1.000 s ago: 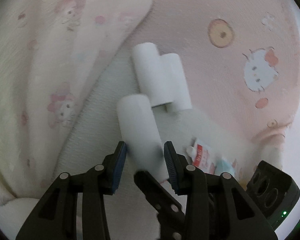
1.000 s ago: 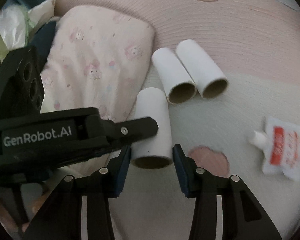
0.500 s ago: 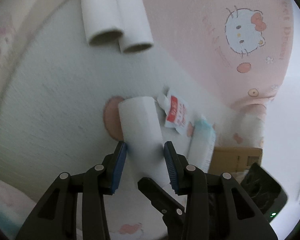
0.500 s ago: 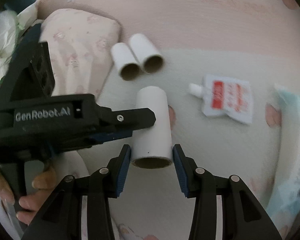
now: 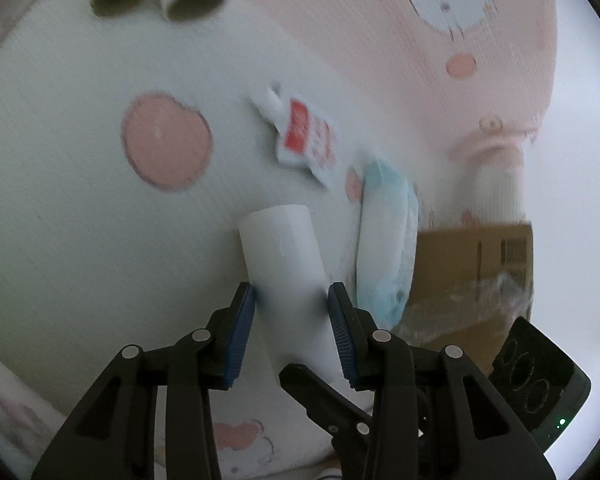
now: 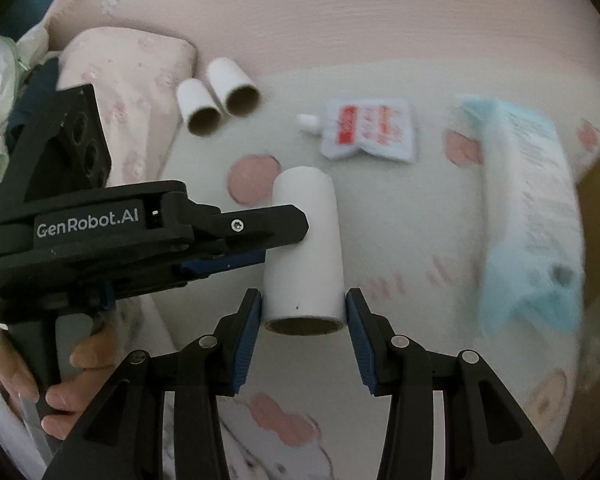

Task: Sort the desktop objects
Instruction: 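Close the left tool on one white cardboard tube and lift it, then carry the tube in the left tool over the cardboard box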

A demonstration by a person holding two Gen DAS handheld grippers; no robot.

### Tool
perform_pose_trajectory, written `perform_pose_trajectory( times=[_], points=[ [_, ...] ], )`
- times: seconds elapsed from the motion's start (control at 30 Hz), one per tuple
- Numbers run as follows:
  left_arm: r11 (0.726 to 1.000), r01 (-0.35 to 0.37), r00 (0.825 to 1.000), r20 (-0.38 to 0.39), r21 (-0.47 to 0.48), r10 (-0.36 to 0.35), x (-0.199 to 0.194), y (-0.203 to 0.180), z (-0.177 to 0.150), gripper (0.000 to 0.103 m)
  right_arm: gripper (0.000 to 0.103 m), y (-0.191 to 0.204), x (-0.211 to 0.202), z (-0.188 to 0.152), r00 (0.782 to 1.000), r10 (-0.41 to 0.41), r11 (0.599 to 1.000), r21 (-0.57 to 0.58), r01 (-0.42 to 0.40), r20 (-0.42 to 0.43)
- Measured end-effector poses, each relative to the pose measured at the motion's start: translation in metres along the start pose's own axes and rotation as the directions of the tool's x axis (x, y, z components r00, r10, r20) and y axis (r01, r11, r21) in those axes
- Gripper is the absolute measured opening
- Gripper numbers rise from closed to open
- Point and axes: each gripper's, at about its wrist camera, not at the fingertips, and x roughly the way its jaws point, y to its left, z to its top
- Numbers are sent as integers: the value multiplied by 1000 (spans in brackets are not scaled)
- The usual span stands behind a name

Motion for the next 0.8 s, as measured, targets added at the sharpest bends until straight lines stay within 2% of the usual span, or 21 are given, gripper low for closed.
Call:
perform_pose_trajectory(
  times=[0.17,0.27,0.4,0.47,0.53,0.57,0.8],
  points=[
    [1000,1,1000,-11,-13,-1,16,-6,-19,42,41,-4,-1,-21,996,-74,997,-30,72,-47],
    [999,-28,999,-26,37,29,18,-11,-28,42,41,-8,0,-31,993,-102,994,-43,99,-59],
    [993,-73,997,-31,97,76,22,-19,-31,42,41,-21,1,-37,996,-50,999,15,52,-80],
    [994,-60,998,-29,89,63,22,-18,-29,42,43,-29,-1,-37,997,-13,998,66,18,-72],
    [997,-38,998,-38,61,41,23,-14,-27,42,53,-34,-3,-38,999,15,995,99,-10,-50],
    [999,-28,999,-40,47,30,23,-11,-27,42,54,-37,-3,-37,999,24,993,118,-19,-46],
    [1000,-7,1000,-21,20,7,25,-6,-27,42,54,-39,5,-37,998,32,991,131,-26,-48]
  ],
)
